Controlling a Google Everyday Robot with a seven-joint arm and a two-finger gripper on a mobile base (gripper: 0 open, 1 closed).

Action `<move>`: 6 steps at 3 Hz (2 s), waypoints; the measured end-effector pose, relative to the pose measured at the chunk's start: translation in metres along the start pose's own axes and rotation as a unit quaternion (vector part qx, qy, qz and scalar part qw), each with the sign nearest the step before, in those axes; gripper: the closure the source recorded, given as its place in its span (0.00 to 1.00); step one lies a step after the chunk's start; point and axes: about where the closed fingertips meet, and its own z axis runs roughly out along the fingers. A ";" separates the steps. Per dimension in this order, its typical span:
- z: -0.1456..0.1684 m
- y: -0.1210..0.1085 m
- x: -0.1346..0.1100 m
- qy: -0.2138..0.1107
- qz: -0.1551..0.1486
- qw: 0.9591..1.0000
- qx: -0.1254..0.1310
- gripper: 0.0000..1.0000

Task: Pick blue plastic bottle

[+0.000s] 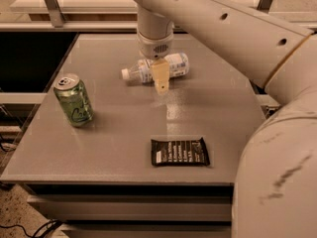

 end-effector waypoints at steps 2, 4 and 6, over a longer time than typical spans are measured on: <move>0.006 0.000 0.006 -0.007 0.001 1.000 -0.007 0.65; -0.022 -0.010 0.004 -0.017 -0.012 1.000 0.018 1.00; -0.083 -0.023 -0.001 -0.019 -0.038 0.996 0.075 1.00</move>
Offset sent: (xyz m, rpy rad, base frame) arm 0.0022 -0.0093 -0.0006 0.0152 0.0254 0.0043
